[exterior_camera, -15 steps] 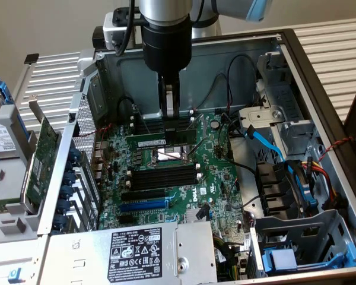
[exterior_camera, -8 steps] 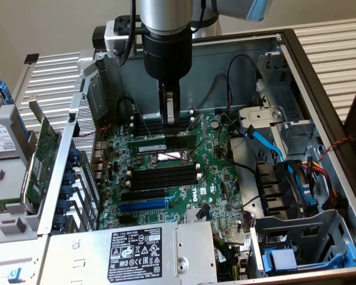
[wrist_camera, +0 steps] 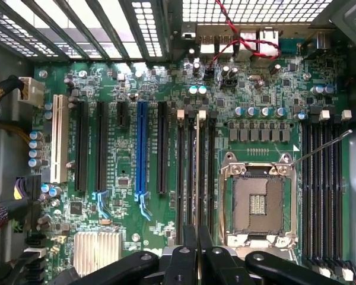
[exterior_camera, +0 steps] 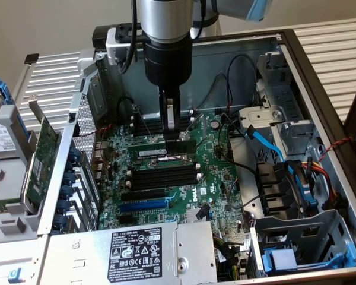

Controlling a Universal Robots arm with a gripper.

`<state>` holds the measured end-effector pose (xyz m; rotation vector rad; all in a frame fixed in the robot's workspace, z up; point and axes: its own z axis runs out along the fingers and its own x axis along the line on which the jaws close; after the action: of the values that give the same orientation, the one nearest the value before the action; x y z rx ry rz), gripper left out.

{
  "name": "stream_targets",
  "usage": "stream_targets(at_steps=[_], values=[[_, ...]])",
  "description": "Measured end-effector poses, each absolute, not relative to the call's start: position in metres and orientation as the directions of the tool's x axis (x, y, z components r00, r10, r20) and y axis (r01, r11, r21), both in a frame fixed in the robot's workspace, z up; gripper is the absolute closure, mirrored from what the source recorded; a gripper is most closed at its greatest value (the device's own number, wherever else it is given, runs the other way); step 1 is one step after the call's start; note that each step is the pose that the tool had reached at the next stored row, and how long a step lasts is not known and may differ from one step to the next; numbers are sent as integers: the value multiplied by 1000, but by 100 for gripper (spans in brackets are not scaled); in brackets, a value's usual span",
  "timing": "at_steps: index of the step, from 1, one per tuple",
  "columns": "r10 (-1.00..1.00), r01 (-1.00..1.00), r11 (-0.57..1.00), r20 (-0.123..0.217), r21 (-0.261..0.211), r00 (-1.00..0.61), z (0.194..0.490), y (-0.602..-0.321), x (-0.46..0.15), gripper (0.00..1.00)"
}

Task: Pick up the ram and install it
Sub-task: 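Insert the ram into the slot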

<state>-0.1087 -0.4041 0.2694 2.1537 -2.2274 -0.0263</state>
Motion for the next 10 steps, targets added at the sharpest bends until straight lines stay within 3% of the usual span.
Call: stream_targets(at_steps=[10], values=[[-999, -998, 34, 20, 53, -33, 258, -405, -108, 87]])
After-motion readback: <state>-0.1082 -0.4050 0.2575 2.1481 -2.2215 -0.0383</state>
